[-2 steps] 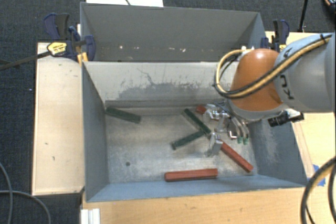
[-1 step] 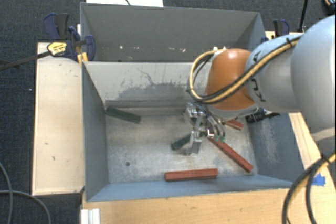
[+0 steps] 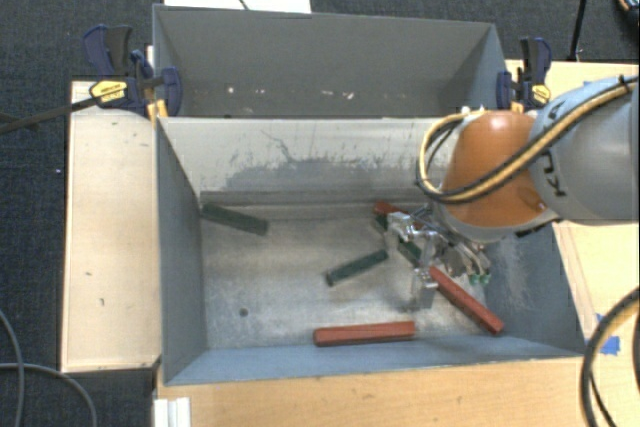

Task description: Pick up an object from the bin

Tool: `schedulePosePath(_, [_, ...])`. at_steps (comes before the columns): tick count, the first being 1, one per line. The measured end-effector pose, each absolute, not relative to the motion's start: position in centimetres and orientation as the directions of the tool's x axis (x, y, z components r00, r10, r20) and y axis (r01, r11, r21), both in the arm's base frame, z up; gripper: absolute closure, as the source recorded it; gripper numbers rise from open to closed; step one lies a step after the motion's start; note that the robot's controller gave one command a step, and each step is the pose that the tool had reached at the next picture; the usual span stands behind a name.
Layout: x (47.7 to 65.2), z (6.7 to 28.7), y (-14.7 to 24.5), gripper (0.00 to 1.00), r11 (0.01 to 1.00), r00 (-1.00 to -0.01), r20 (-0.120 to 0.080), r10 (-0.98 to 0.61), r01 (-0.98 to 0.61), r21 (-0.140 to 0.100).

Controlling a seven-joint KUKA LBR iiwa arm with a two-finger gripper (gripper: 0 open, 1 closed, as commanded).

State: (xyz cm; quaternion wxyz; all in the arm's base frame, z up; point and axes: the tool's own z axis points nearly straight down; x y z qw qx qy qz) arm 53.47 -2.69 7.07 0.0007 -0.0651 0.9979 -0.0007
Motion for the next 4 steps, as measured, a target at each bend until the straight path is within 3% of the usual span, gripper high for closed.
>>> schedulePosePath(1, [56.5,7.1,7.8,0.0,0.948,-0.948,-0.008,-0.319,-0.319,0.002])
schedulePosePath(2, [56.5,7.1,7.3,1.0,0.95,-0.95,-0.005,-0.313,-0.313,0.0])
schedulePosePath(3, [52.5,18.1,5.6,1.0,0.957,-0.957,-0.01,-0.29,-0.29,-0.002])
schedulePosePath(4, [49.6,24.5,2.9,1.0,0.965,-0.964,-0.009,-0.264,-0.264,-0.002])
